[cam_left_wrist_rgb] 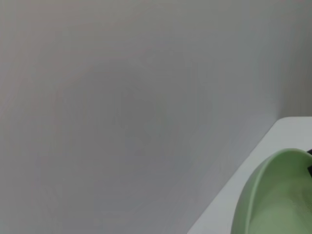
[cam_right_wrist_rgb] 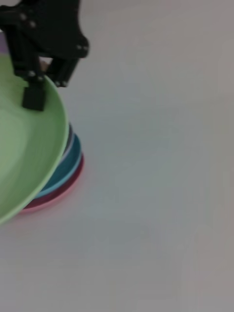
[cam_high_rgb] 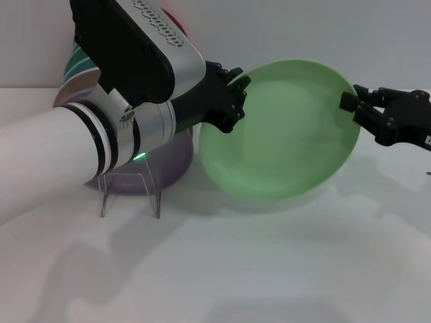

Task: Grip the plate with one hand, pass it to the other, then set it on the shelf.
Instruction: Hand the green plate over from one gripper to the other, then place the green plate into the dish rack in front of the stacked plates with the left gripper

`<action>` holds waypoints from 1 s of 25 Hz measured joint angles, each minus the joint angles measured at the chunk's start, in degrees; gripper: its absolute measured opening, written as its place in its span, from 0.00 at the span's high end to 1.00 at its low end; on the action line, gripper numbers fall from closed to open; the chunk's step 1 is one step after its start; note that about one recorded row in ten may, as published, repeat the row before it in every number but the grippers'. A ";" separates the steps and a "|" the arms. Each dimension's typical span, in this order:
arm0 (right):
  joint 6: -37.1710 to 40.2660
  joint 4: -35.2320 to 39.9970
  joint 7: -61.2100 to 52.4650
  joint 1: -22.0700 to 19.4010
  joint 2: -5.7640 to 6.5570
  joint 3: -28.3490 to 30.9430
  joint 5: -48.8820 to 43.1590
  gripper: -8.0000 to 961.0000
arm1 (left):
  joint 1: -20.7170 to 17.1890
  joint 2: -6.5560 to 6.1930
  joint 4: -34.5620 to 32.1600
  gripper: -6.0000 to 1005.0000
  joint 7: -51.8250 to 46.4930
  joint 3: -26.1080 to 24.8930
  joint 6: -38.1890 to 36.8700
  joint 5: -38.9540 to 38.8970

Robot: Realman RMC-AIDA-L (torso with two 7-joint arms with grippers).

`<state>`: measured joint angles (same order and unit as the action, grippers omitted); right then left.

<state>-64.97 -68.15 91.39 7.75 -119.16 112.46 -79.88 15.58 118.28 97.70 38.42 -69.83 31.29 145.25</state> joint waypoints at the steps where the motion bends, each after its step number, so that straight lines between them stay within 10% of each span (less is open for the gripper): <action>1: 0.00 0.00 0.00 0.00 0.00 0.00 0.00 0.86 | -0.05 0.01 -0.05 0.91 0.11 0.10 -0.31 0.00; 11: -19.67 14.81 4.05 -1.85 -0.27 18.31 14.62 0.57 | -3.25 -0.19 -1.26 0.92 6.00 2.41 -12.96 0.42; 18: -28.35 23.85 7.42 -1.71 -0.37 31.02 16.72 0.33 | -9.62 -0.97 -11.39 0.92 15.09 15.02 -64.17 10.27; 25: -27.99 25.46 7.55 -0.56 -0.11 31.11 15.46 0.30 | -11.32 -2.63 -23.63 0.92 -6.54 12.76 -85.23 20.01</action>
<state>-92.95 -42.69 98.94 7.19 -119.27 143.57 -64.42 4.25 115.65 74.07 31.88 -57.07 -53.95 165.26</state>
